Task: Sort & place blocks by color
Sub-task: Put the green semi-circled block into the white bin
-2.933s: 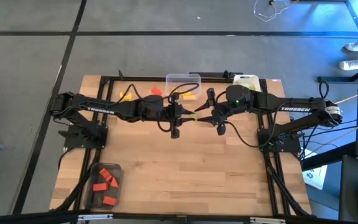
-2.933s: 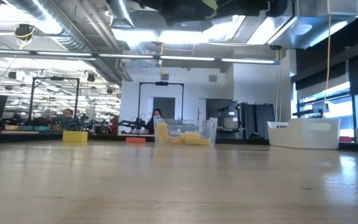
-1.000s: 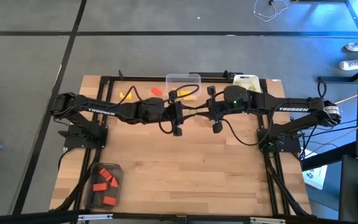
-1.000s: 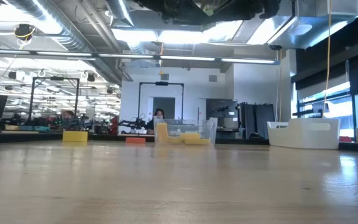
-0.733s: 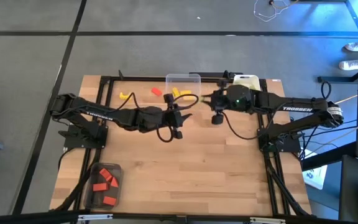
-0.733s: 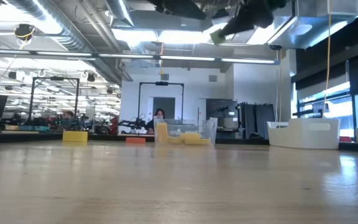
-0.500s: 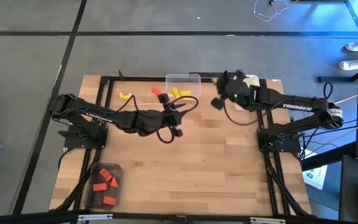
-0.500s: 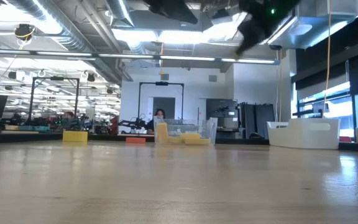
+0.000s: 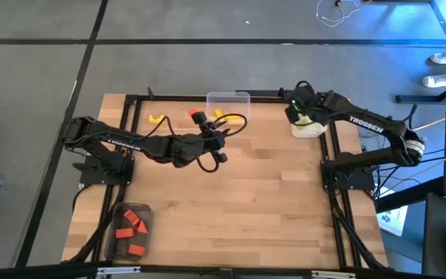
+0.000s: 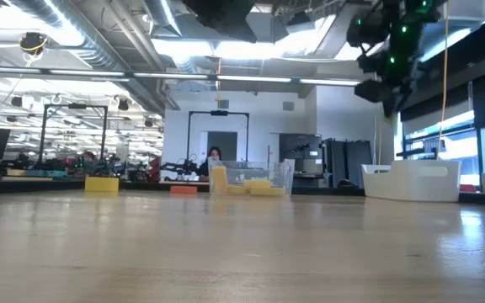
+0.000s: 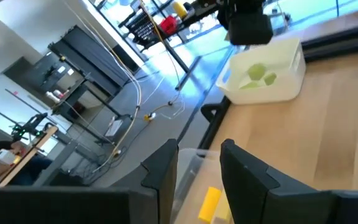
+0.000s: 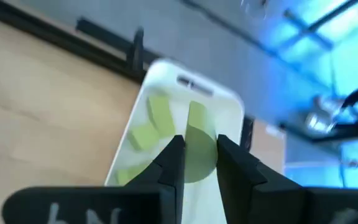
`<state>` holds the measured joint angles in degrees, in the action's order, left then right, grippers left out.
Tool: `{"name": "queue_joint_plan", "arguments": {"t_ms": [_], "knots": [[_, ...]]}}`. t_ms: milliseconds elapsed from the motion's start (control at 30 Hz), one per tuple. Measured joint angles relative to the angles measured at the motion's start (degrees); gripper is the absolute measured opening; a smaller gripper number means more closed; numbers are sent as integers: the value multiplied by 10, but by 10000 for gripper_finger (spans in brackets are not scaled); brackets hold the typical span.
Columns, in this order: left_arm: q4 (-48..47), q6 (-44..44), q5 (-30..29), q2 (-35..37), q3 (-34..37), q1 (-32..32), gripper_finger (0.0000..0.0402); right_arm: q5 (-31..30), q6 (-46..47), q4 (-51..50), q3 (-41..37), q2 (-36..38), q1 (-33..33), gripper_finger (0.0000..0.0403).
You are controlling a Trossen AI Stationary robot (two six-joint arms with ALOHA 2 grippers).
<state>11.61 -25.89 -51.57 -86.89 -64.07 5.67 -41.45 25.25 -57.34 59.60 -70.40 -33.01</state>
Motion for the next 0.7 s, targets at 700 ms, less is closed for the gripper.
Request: {"name": "queue_joint_plan", "arguments": {"t_ms": [700], "knots": [[-34,3,-5,0,1,0,112,187,-53,102,-112,-107,-161,84]]}}
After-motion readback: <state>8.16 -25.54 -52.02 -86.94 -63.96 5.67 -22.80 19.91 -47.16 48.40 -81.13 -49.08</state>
